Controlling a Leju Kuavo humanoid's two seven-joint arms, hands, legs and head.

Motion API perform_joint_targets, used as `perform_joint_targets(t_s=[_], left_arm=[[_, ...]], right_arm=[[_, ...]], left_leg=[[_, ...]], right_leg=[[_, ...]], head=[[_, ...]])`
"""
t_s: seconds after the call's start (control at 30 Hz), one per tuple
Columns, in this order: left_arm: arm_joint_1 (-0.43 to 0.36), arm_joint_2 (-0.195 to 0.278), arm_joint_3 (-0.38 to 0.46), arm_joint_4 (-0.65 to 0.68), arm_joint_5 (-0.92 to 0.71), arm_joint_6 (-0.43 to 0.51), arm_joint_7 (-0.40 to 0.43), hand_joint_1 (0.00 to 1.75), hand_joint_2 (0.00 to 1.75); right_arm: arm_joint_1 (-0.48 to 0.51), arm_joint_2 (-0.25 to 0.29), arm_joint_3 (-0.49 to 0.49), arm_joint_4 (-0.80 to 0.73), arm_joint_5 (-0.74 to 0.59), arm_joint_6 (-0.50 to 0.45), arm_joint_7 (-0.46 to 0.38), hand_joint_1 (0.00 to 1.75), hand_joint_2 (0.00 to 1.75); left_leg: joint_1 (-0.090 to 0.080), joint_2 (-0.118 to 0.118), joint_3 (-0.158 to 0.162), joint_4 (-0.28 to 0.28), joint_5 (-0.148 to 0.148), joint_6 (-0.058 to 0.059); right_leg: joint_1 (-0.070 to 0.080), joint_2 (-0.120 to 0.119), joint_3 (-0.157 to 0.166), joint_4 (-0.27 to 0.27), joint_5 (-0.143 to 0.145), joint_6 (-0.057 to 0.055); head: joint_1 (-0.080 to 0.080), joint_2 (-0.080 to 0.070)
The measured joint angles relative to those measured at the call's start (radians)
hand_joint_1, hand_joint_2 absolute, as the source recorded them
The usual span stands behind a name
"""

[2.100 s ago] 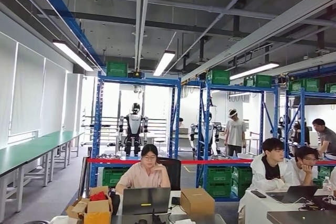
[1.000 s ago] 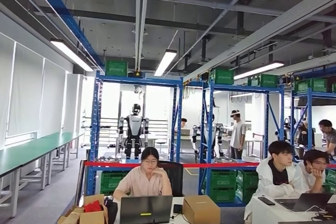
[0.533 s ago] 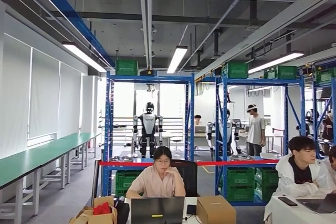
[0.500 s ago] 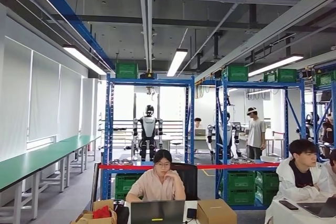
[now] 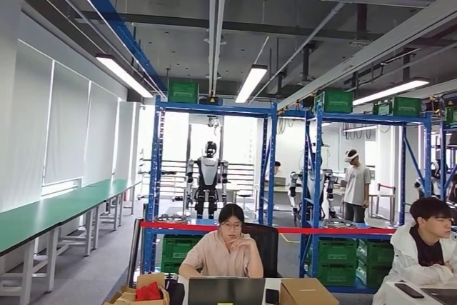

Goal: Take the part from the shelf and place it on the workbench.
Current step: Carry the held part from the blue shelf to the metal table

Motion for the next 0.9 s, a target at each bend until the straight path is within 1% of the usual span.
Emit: perform_joint_targets(t_s=[0.03, 0.07, 0.1, 0.13, 0.17, 0.23, 0.27, 0.3, 0.33, 0.37, 0.4, 0.43, 0.47, 0.5, 0.53, 0.57, 0.6, 0.63, 0.67, 0.7, 0.73, 0.77, 0.8, 0.83, 0.9], left_arm=[[0.0, -0.001, 0.0, 0.0, 0.0, 0.0, 0.0, 0.0, 1.75], [0.0, -0.002, 0.0, 0.0, 0.0, 0.0, 0.0, 0.0, 1.75], [-0.001, -0.002, 0.0, 0.0, 0.0, 0.001, 0.0, 0.0, 1.75], [0.0, -0.003, 0.0, 0.0, 0.0, 0.001, 0.0, 0.0, 1.75], [0.0, -0.004, 0.0, 0.0, -0.001, 0.002, 0.0, 0.0, 1.75], [0.001, -0.004, 0.0, 0.0, -0.002, 0.001, 0.0, 0.0, 1.75], [0.0, -0.005, 0.0, 0.0, -0.002, 0.001, 0.0, 0.0, 1.75], [-0.003, -0.005, 0.0, 0.0, -0.003, 0.0, 0.0, 0.0, 1.75], [-0.005, -0.005, 0.0, 0.0, -0.003, 0.0, 0.0, 0.0, 1.75], [-0.005, -0.004, 0.0, 0.0, -0.003, 0.0, 0.0, 0.0, 1.75], [-0.005, -0.003, 0.0, 0.0, -0.003, 0.0, 0.0, 0.0, 1.75], [-0.003, -0.002, 0.0, 0.0, -0.003, 0.0, 0.0, 0.0, 1.75], [-0.001, -0.002, 0.0, 0.0, -0.003, 0.0, 0.0, 0.0, 1.75], [0.0, -0.001, 0.0, 0.0, -0.003, 0.0, 0.0, 0.0, 1.75], [0.0, -0.001, 0.0, 0.0, -0.003, 0.0, 0.0, 0.0, 1.75], [0.0, -0.002, 0.0, 0.0, -0.003, 0.0, 0.0, 0.0, 1.75], [-0.001, -0.002, 0.0, 0.0, -0.003, 0.0, 0.0, 0.0, 1.75], [-0.002, -0.002, 0.0, 0.0, -0.003, 0.0, 0.0, 0.0, 1.75], [-0.002, -0.002, 0.0, 0.0, -0.003, 0.0, 0.0, 0.0, 1.75], [-0.001, -0.002, 0.0, 0.0, -0.003, 0.001, 0.0, 0.0, 1.75], [0.001, -0.001, 0.0, 0.0, -0.003, 0.001, 0.0, 0.0, 1.75], [0.001, -0.001, 0.0, 0.0, -0.003, 0.002, -0.001, 0.0, 1.75], [0.001, 0.0, 0.0, 0.0, -0.003, 0.003, -0.001, 0.0, 1.75], [0.0, 0.0, 0.0, 0.0, -0.003, 0.004, -0.001, 0.0, 1.75], [-0.002, 0.0, 0.0, 0.0, -0.003, 0.005, -0.001, 0.0, 1.75]], right_arm=[[0.0, 0.0, -0.002, 0.0, 0.0, 0.0, 0.0, 1.75, 1.75], [0.0, 0.0, -0.004, 0.0, 0.0, 0.0, 0.0, 1.75, 1.75], [0.0, 0.0, -0.005, 0.0, -0.001, 0.0, 0.0, 1.75, 1.75], [0.001, 0.0, -0.006, 0.001, -0.001, 0.0, 0.0, 1.75, 1.75], [0.001, 0.0, -0.006, 0.001, -0.001, 0.0, 0.001, 1.75, 1.75], [0.001, 0.001, -0.007, 0.0, -0.003, 0.001, 0.0, 1.75, 1.75], [0.0, 0.002, -0.008, -0.001, -0.003, 0.001, 0.0, 1.75, 1.75], [-0.002, 0.003, -0.008, -0.001, -0.004, 0.001, 0.0, 1.75, 1.75], [-0.003, 0.003, -0.008, -0.001, -0.004, 0.001, 0.0, 1.75, 1.75], [-0.003, 0.004, -0.008, 0.0, -0.004, 0.001, 0.0, 1.75, 1.75], [-0.002, 0.005, -0.008, 0.001, -0.004, 0.002, 0.0, 1.75, 1.75], [0.0, 0.005, -0.009, 0.002, -0.004, 0.002, 0.0, 1.75, 1.75], [0.002, 0.005, -0.01, 0.004, -0.004, 0.002, 0.0, 1.75, 1.75], [0.003, 0.006, -0.01, 0.004, -0.004, 0.003, 0.0, 1.75, 1.75], [0.003, 0.007, -0.011, 0.005, -0.004, 0.003, 0.0, 1.75, 1.75], [0.003, 0.007, -0.011, 0.005, -0.005, 0.003, 0.0, 1.75, 1.75], [0.003, 0.008, -0.012, 0.006, -0.005, 0.002, 0.0, 1.75, 1.75], [0.004, 0.009, -0.013, 0.006, -0.005, 0.002, 0.0, 1.75, 1.75], [0.005, 0.01, -0.014, 0.007, -0.004, 0.0, 0.0, 1.75, 1.75], [0.006, 0.01, -0.015, 0.007, -0.003, -0.002, 0.0, 1.75, 1.75], [0.007, 0.01, -0.017, 0.007, -0.001, -0.006, -0.001, 1.75, 1.75], [0.007, 0.011, -0.019, 0.006, 0.002, -0.01, -0.002, 1.75, 1.75], [0.007, 0.012, -0.022, 0.006, 0.004, -0.014, -0.003, 1.75, 1.75], [0.007, 0.012, -0.025, 0.005, 0.006, -0.017, -0.004, 1.75, 1.75], [0.011, 0.013, -0.03, 0.005, 0.002, -0.018, -0.004, 1.75, 1.75]], left_leg=[[-0.001, -0.001, 0.01, -0.001, -0.007, -0.001], [-0.001, -0.003, 0.017, -0.003, -0.012, -0.002], [0.0, -0.004, 0.021, -0.006, -0.017, -0.006], [0.001, -0.005, 0.024, -0.007, -0.019, -0.012], [0.002, -0.005, 0.028, -0.008, -0.018, -0.018], [0.0, -0.003, 0.035, -0.001, -0.02, -0.028], [0.0, -0.002, 0.029, 0.018, -0.027, -0.03], [0.0, -0.001, 0.011, 0.055, -0.043, -0.033], [0.002, 0.0, -0.021, 0.11, -0.065, -0.037], [0.003, 0.0, -0.06, 0.172, -0.09, -0.042], [0.004, 0.0, -0.097, 0.223, -0.107, -0.046], [0.006, 0.001, -0.122, 0.249, -0.109, -0.05], [0.007, 0.001, -0.128, 0.236, -0.086, -0.052], [0.009, 0.002, -0.117, 0.189, -0.044, -0.054], [0.012, 0.002, -0.096, 0.127, 0.001, -0.056], [0.011, 0.003, -0.077, 0.071, 0.031, -0.056], [0.01, 0.005, -0.065, 0.033, 0.046, -0.052], [0.007, 0.006, -0.061, 0.017, 0.045, -0.044], [0.004, 0.006, -0.062, 0.014, 0.036, -0.035], [0.003, 0.006, -0.06, 0.011, 0.035, -0.025], [0.004, 0.006, -0.055, 0.009, 0.034, -0.019], [0.006, 0.005, -0.048, 0.006, 0.032, -0.014], [0.008, 0.005, -0.039, 0.003, 0.028, -0.009], [0.008, 0.005, -0.033, 0.001, 0.024, -0.005], [0.007, 0.005, -0.022, 0.0, 0.014, -0.001]], right_leg=[[0.004, 0.001, 0.018, -0.07, 0.052, -0.01], [0.009, 0.003, 0.035, -0.129, 0.087, -0.02], [0.013, 0.004, 0.047, -0.171, 0.108, -0.03], [0.018, 0.006, 0.052, -0.193, 0.113, -0.038], [0.02, 0.007, 0.056, -0.199, 0.108, -0.043], [0.016, 0.008, 0.077, -0.218, 0.112, -0.05], [0.012, 0.006, 0.09, -0.226, 0.112, -0.053], [0.008, 0.005, 0.102, -0.233, 0.111, -0.055], [0.007, 0.004, 0.109, -0.236, 0.107, -0.056], [0.007, 0.004, 0.113, -0.236, 0.102, -0.057], [0.006, 0.004, 0.118, -0.236, 0.096, -0.057], [0.006, 0.005, 0.125, -0.236, 0.09, -0.056], [0.005, 0.006, 0.133, -0.235, 0.083, -0.053], [0.003, 0.006, 0.145, -0.235, 0.074, -0.05], [0.001, 0.006, 0.156, -0.234, 0.065, -0.045], [0.001, 0.006, 0.166, -0.232, 0.056, -0.04], [0.001, 0.006, 0.169, -0.229, 0.048, -0.034], [0.002, 0.006, 0.169, -0.226, 0.042, -0.027], [0.003, 0.006, 0.168, -0.223, 0.038, -0.022], [0.003, 0.006, 0.167, -0.221, 0.034, -0.016], [0.002, 0.006, 0.168, -0.215, 0.03, -0.011], [0.001, 0.006, 0.162, -0.196, 0.024, -0.007], [-0.001, 0.006, 0.144, -0.157, 0.01, -0.001], [-0.002, 0.006, 0.111, -0.097, -0.011, 0.004], [-0.004, 0.006, 0.023, 0.038, -0.057, 0.01]], head=[[0.0, 0.0], [0.0, 0.0], [0.0, 0.0], [0.0, 0.0], [0.0, 0.0], [0.0, 0.0], [0.0, 0.0], [0.001, 0.0], [0.001, 0.0], [0.001, 0.0], [0.001, 0.0], [0.001, 0.0], [0.001, 0.0], [0.001, 0.0], [0.001, 0.0], [0.001, 0.0], [0.001, 0.0], [0.001, 0.0], [0.0, 0.0], [0.0, 0.001], [0.0, 0.001], [0.0, 0.0], [0.0, 0.0], [0.0, 0.0], [0.0, 0.0]])
